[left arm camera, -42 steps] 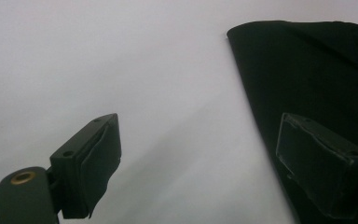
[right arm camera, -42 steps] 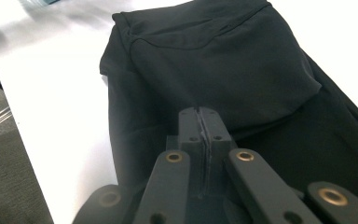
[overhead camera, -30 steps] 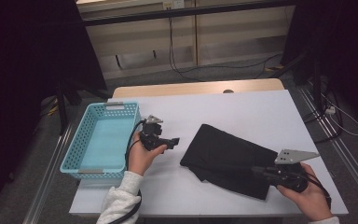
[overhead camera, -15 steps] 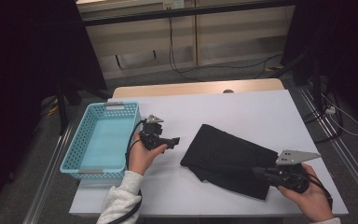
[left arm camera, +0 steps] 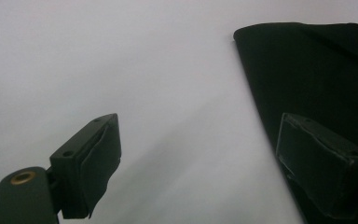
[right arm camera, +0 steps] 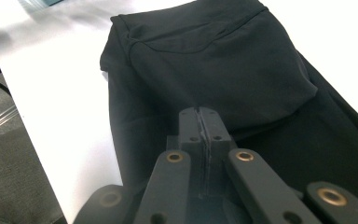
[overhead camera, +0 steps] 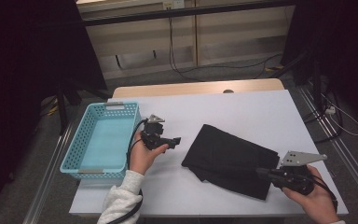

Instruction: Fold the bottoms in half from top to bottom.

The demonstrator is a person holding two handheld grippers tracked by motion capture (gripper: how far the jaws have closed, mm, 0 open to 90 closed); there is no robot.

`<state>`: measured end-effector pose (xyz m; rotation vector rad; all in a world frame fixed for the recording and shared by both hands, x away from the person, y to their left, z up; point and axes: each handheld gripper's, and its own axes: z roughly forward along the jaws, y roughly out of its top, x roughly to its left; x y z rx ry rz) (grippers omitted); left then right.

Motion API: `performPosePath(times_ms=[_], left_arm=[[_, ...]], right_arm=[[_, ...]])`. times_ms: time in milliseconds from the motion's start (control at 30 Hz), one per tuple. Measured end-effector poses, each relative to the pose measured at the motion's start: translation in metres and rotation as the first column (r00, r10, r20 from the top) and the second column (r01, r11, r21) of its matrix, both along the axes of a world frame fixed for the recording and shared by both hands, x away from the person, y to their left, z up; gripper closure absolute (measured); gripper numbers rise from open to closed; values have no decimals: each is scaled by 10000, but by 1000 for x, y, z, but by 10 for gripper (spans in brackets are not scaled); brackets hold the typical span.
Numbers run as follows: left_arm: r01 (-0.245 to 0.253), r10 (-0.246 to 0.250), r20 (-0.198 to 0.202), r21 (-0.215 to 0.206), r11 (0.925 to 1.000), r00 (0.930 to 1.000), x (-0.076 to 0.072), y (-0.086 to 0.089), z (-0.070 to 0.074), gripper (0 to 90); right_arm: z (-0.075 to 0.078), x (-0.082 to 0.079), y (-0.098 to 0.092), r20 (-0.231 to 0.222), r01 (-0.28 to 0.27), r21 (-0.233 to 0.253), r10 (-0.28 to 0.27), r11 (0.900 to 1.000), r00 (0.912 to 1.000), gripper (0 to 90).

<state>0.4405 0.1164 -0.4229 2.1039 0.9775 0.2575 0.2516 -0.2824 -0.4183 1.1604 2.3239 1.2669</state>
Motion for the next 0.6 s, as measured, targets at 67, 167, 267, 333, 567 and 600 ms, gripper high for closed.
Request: performPosePath(times_ms=[67,167,267,333,567,600], left_arm=[[20,-20,11,29,10000,10000,0,0,0,136],[53,-53,-55,35,10000,10000,0,0,0,136],[39,-39,-39,31,10000,10000,1,-1,0,136],[-10,10,-4,4,10000,10000,0,-1,0,136],[9,-9,-34,-1,10000,10000,1,-1,-1,136],[3,-3,-39,-21,10000,10000,1,-1,0,136]], right_arm=[[0,-1,0,-20,-2,-4,2,10000,10000,900],[0,-2,-1,7,-1,-2,1,10000,10000,900],[0,-3,-2,0,5,-23,-5,10000,10000,900],[0,-3,-3,-13,16,-15,-16,10000,10000,900],[0,-5,-5,-1,54,-23,-54,10000,10000,900],[0,-5,-5,-2,76,0,-76,10000,10000,900]])
